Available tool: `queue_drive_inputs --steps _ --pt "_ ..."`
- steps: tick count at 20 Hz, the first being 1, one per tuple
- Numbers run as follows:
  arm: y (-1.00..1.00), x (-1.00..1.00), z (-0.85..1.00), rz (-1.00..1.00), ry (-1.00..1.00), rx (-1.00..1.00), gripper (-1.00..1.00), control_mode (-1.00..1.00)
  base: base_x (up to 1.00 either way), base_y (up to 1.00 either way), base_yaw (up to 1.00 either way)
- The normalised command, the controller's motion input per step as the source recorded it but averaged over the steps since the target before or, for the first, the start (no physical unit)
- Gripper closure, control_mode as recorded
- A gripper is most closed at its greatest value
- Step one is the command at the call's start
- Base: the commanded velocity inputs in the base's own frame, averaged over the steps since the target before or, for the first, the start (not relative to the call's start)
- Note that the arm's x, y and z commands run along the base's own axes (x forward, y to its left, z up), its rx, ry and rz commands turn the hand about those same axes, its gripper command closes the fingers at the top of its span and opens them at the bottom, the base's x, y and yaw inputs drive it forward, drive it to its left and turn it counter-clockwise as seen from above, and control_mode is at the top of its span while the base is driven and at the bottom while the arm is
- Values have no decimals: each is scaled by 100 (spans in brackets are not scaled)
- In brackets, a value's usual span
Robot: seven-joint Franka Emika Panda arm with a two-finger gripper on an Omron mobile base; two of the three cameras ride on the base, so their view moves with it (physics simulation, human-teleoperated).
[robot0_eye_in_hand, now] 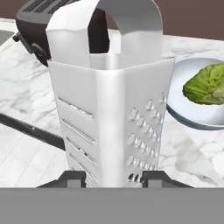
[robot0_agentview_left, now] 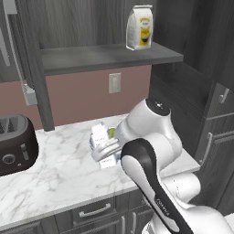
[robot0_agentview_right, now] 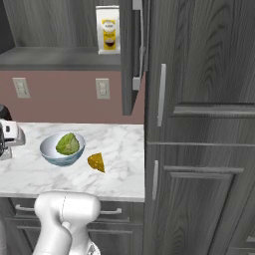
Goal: Pick the cheese from the fridge and the cheese grater from the cabinet and place them next to the salad bowl.
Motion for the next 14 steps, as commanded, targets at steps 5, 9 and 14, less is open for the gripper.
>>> queue_drive_inputs --steps 5,9,14 --pt "12 8 -27 -5 -7 -6 100 -100 0 0 0" --pt "20 6 -26 -5 -10 -3 100 -100 0 0 0" --pt "20 5 -35 -8 -7 -1 100 -100 0 0 0"
